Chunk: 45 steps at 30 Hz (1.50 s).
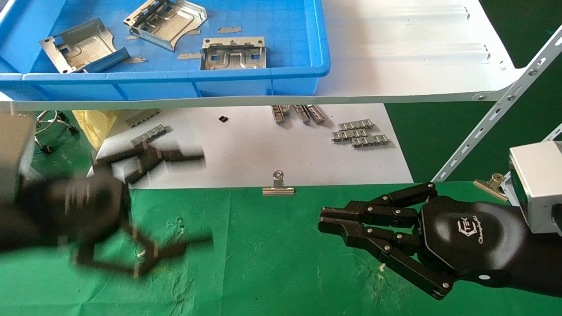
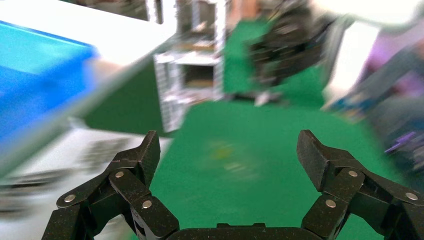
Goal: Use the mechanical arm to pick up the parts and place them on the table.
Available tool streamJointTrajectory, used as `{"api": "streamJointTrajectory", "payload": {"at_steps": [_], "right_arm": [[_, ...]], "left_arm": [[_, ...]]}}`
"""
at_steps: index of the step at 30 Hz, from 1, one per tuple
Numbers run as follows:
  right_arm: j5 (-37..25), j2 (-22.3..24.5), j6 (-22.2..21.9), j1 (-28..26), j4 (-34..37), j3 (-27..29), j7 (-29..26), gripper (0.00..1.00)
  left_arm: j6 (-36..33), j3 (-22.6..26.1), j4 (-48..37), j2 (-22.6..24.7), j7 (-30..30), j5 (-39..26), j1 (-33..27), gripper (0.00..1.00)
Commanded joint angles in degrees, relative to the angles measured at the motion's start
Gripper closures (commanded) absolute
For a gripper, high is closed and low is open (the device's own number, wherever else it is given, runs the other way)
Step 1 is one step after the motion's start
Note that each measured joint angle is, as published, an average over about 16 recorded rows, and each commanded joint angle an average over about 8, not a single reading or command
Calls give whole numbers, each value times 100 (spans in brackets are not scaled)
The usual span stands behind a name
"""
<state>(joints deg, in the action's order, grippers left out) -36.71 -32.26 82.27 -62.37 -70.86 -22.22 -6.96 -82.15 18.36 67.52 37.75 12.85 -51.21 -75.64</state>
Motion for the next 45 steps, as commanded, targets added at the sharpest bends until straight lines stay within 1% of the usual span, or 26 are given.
{"api": "streamJointTrajectory", "payload": {"at_steps": [1,4,7,9,13,17,18,19,25,26,27,36,45], "right_arm": [[0,0,0,0,0,0,0,100],[0,0,0,0,0,0,0,100],[0,0,0,0,0,0,0,100],[0,0,0,0,0,0,0,100],[0,0,0,0,0,0,0,100],[0,0,0,0,0,0,0,100],[0,0,0,0,0,0,0,97],[0,0,0,0,0,0,0,87],[0,0,0,0,0,0,0,13],[0,0,0,0,0,0,0,3],[0,0,0,0,0,0,0,0],[0,0,0,0,0,0,0,0],[0,0,0,0,0,0,0,0]], "left_arm": [[117,57,-57,19,72,-318,-421,0],[280,227,-806,333,66,-853,-1257,0],[537,416,-1827,739,-20,-1373,-2040,0],[825,531,-2553,1031,-125,-1698,-2491,0],[1546,705,-3783,1558,-367,-2227,-3148,0],[2127,839,-4672,1985,-566,-2565,-3588,0],[2234,868,-4854,2075,-607,-2627,-3678,0],[2329,899,-5026,2159,-644,-2688,-3764,4],[2749,1132,-5818,2542,-797,-3078,-4186,79],[2812,1173,-5922,2591,-804,-3142,-4244,92],[2879,1211,-6020,2635,-808,-3202,-4297,100],[3391,1436,-6625,2903,-667,-3548,-4514,100],[3499,1384,-6723,2925,-599,-3474,-4520,100]]}}
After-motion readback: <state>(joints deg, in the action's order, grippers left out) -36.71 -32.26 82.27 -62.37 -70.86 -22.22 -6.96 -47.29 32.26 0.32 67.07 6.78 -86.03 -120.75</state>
